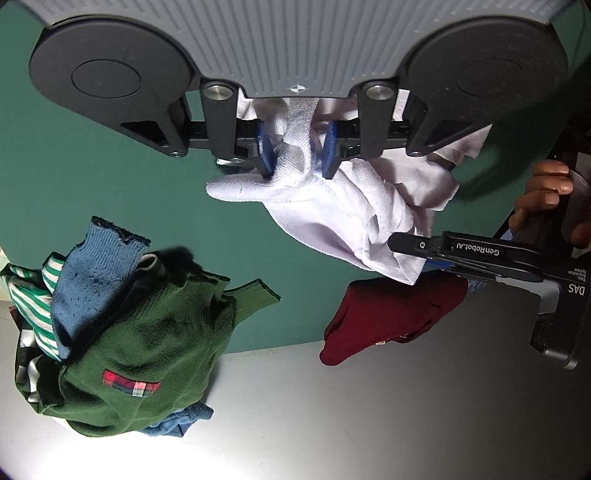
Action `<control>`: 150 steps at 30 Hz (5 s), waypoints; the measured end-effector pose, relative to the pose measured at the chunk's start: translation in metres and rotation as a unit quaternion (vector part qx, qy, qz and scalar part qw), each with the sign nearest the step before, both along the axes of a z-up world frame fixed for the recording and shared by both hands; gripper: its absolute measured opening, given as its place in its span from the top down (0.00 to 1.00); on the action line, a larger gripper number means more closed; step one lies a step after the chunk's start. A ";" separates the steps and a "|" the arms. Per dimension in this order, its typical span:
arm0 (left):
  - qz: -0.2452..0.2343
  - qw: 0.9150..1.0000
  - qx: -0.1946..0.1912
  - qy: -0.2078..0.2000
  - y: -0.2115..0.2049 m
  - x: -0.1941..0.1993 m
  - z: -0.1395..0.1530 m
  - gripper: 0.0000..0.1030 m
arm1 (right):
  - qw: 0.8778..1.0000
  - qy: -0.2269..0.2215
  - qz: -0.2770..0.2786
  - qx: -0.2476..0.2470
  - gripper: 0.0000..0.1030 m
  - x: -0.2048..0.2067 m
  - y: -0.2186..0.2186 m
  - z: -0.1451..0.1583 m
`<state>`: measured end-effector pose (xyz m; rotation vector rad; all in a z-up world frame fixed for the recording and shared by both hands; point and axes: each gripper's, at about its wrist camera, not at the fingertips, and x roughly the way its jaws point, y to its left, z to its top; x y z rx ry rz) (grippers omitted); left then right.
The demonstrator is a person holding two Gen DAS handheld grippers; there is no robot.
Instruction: Fold clothes
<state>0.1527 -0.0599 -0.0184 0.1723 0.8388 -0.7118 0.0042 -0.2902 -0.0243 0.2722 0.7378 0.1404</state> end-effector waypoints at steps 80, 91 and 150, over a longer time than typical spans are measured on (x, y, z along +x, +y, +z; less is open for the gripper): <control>0.076 0.993 0.028 -0.089 0.039 -0.199 0.027 0.95 | 0.993 -0.055 0.101 -0.018 0.87 -0.079 0.013 0.028; 0.034 0.996 0.053 -0.071 0.056 -0.268 0.024 1.00 | 0.976 -0.066 0.196 -0.069 0.87 -0.124 0.025 0.038; -0.075 0.960 0.214 -0.162 0.048 -0.315 -0.021 0.64 | 0.984 0.035 0.160 -0.063 0.65 -0.168 0.018 0.020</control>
